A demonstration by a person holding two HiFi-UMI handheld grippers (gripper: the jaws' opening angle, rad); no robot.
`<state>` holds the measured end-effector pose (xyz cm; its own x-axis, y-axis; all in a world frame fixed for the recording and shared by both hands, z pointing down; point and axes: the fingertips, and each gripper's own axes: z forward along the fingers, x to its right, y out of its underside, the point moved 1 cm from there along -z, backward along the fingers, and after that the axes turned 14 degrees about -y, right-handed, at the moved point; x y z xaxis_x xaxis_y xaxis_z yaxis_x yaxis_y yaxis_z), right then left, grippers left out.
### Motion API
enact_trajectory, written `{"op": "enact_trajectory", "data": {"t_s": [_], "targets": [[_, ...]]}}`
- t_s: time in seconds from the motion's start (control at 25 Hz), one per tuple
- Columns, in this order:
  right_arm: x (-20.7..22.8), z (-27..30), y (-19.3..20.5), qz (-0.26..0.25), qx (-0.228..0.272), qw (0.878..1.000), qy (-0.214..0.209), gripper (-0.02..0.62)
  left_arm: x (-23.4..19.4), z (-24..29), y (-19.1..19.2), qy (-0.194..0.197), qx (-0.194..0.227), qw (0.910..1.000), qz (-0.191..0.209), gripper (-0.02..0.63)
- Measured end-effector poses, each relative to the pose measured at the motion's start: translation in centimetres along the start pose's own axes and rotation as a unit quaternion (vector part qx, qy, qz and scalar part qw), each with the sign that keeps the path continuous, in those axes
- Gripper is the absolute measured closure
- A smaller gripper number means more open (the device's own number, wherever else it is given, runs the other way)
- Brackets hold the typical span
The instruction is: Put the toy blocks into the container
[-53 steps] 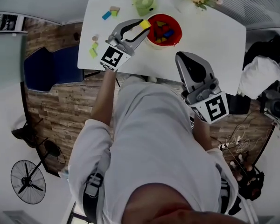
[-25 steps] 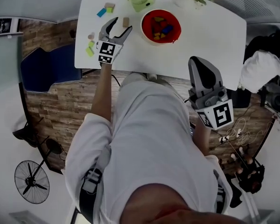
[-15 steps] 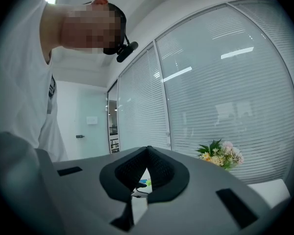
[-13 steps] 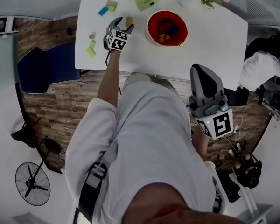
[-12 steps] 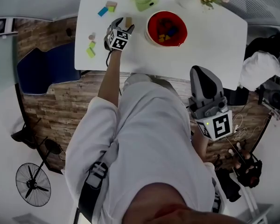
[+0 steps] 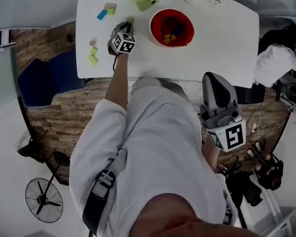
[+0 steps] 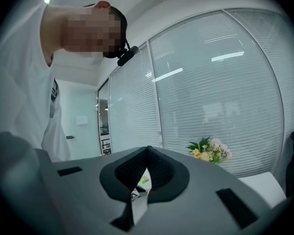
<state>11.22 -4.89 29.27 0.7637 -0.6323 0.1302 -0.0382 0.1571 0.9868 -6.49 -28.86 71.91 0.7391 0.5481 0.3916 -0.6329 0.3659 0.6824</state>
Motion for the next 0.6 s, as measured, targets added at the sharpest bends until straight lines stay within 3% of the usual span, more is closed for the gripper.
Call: {"op": "enact_trajectory", "data": {"t_s": [0.2, 0.32, 0.52, 0.6], "targets": [[-0.2, 0.4, 0.2, 0.001, 0.001, 1.000, -0.021, 0.594, -1.1, -1.8, 1.9, 0.020, -0.004, 0.9995, -0.023, 0.612], [-0.2, 0.8, 0.1, -0.002, 0.001, 0.999, -0.034, 0.594, -2.0, -2.6, 2.7, 0.003, -0.003, 0.9993, -0.037, 0.611], [-0.6, 1.0, 0.1, -0.003, -0.001, 0.999, -0.043, 0.594, -3.0, -2.3, 2.6, -0.002, 0.005, 0.9996, -0.028, 0.409], [-0.6, 1.0, 0.2, -0.001, -0.002, 0.999, -0.039, 0.594, -3.2, -1.6, 2.5, 0.007, 0.001, 0.9997, -0.021, 0.394]]}}
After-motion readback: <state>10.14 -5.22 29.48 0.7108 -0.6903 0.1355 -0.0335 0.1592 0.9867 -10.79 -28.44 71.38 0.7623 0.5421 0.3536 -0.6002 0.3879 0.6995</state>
